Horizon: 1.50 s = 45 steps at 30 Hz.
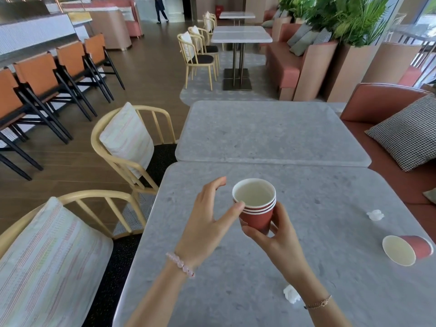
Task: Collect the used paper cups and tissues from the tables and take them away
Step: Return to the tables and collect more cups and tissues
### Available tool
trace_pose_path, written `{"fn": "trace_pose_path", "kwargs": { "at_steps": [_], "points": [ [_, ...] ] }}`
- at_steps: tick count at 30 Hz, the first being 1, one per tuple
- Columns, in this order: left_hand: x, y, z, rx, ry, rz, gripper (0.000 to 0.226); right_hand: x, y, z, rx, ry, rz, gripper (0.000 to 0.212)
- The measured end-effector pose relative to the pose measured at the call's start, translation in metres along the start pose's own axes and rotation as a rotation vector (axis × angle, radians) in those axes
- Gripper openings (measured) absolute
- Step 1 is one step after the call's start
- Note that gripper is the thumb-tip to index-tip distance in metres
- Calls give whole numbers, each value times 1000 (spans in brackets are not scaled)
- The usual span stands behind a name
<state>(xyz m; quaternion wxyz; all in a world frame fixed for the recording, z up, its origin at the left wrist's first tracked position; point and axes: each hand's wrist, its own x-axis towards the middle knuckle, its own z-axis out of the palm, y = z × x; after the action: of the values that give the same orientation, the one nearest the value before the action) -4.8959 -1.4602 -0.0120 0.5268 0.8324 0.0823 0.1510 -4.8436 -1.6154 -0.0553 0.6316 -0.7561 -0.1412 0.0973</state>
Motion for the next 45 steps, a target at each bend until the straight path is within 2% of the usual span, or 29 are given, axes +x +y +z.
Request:
{"fn": "trace_pose_path", "kwargs": {
  "at_steps": [8, 15, 26, 33, 40, 45],
  "points": [
    [12, -24, -9, 633, 205, 282, 53, 0, 2, -15, -21, 75, 28, 61],
    [17, -45, 3, 886, 135, 405, 48, -9, 0, -24, -27, 146, 71, 62],
    [28, -47, 53, 805, -1, 587, 47, -42, 0, -58, -42, 386, 107, 57],
    [17, -28, 102, 743, -143, 661, 47, -73, 9, -94, -14, 509, 105, 62],
    [-3, 16, 168, 697, -201, 725, 47, -108, 19, -161, 17, 584, 109, 66],
    [-27, 49, 229, 665, -206, 738, 47, -139, 25, -225, 7, 598, 99, 58]
  ]
}}
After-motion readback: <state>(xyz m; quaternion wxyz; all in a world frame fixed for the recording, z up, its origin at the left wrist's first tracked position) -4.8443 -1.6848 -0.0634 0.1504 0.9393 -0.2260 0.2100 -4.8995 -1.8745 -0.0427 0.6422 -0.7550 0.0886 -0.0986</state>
